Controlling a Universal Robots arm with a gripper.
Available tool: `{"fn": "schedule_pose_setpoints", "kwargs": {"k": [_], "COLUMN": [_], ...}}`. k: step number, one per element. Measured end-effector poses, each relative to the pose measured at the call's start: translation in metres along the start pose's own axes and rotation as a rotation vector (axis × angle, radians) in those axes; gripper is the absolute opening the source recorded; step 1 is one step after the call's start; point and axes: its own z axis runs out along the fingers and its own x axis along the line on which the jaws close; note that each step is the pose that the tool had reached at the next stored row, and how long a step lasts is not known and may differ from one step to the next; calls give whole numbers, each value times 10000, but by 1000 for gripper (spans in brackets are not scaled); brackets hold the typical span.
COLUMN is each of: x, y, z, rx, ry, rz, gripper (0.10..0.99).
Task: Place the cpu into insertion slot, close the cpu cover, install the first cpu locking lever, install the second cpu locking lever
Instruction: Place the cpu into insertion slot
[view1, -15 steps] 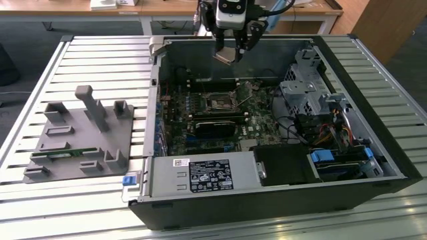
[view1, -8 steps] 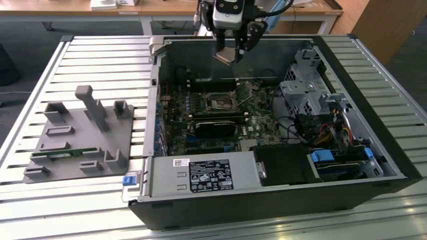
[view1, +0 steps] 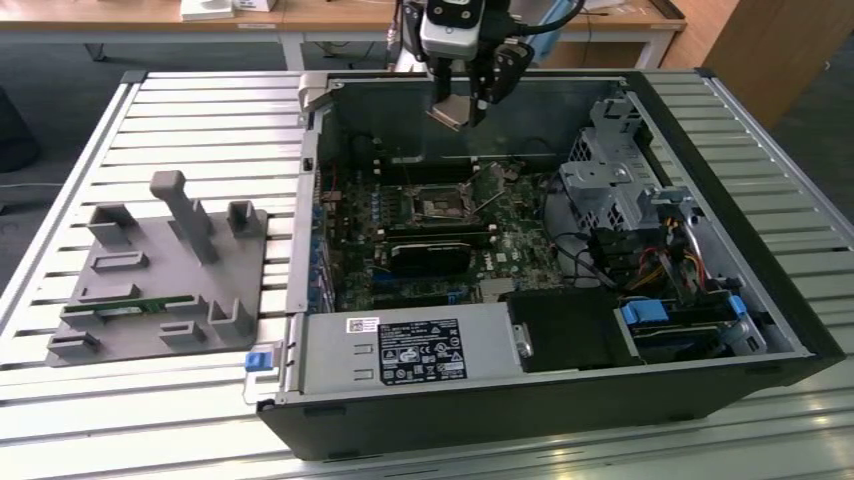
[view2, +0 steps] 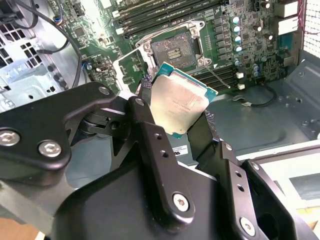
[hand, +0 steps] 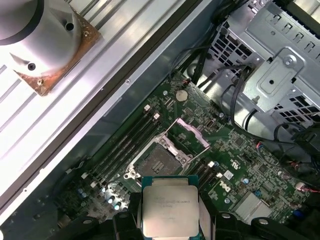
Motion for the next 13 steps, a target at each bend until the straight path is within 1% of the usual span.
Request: {"fn": "schedule_pose_setpoints", "kwargs": {"k": [8,13], "x": [0,0], "y": [0,-1], "z": [5,10], "rx": [-9,-17], "ry": [-39,-76], "rz": [443,858], "gripper": [537,537]}}
